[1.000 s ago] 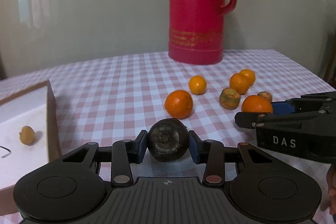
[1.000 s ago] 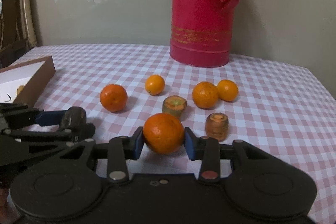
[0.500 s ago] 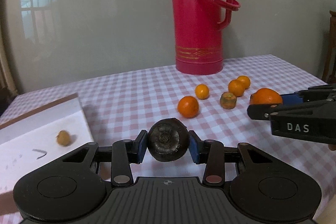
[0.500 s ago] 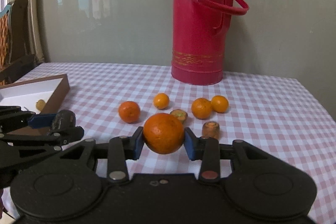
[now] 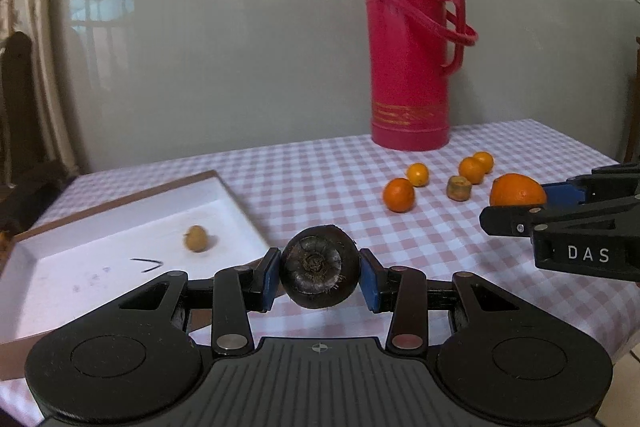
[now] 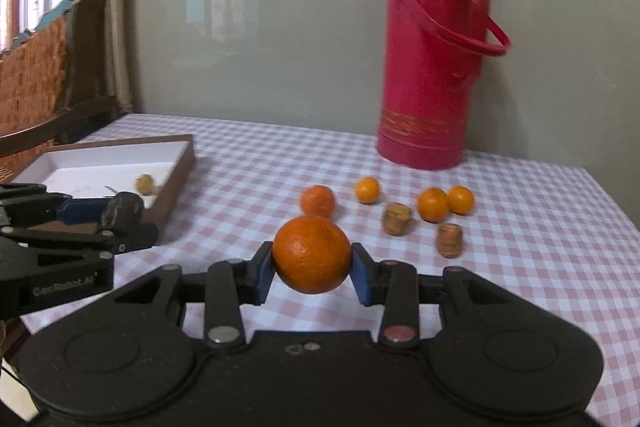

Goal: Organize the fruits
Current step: 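Carry the dark fruit and orange over the white tray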

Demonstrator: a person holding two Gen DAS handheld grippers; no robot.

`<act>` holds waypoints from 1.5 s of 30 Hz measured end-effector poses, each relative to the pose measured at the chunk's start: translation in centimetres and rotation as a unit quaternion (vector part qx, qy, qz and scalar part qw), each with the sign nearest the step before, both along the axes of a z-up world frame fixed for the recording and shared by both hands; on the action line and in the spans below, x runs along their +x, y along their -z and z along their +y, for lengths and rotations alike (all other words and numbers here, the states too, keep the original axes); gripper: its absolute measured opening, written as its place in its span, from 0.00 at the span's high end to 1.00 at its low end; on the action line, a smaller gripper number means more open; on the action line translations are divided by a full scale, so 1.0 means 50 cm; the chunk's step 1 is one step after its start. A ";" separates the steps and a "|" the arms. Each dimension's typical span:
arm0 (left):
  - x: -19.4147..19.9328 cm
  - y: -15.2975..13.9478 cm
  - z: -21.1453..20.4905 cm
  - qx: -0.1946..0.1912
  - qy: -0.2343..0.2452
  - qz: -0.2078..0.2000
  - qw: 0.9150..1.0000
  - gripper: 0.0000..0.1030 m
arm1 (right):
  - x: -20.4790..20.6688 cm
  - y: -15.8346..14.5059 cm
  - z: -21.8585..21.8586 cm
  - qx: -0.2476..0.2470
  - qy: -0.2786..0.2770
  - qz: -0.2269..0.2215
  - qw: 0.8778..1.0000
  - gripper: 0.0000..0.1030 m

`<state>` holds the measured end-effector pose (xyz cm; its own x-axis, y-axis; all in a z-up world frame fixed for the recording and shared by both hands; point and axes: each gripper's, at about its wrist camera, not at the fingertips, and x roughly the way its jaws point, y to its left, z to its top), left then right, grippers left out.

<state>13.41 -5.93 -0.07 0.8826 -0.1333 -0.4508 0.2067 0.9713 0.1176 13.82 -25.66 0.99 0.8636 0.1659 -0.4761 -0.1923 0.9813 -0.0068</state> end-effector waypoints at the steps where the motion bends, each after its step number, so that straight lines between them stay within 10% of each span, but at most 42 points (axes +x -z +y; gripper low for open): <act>1: -0.007 -0.003 0.009 0.001 -0.004 -0.005 1.000 0.60 | -0.006 -0.005 0.010 0.001 -0.008 -0.006 1.000 0.70; 26: -0.069 -0.039 0.298 -0.026 -0.161 -0.068 0.984 0.60 | -0.011 -0.067 0.252 0.016 -0.167 -0.082 0.982 0.70; 45: 0.008 -0.033 0.408 -0.033 -0.231 -0.068 0.970 0.60 | 0.106 -0.060 0.374 0.008 -0.163 -0.077 0.984 0.70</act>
<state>13.78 14.47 1.57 0.9058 0.2658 -0.3300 -0.2649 0.9631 0.0485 19.11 -6.94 4.02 0.8247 0.4529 -0.3387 -0.4950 0.8677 -0.0451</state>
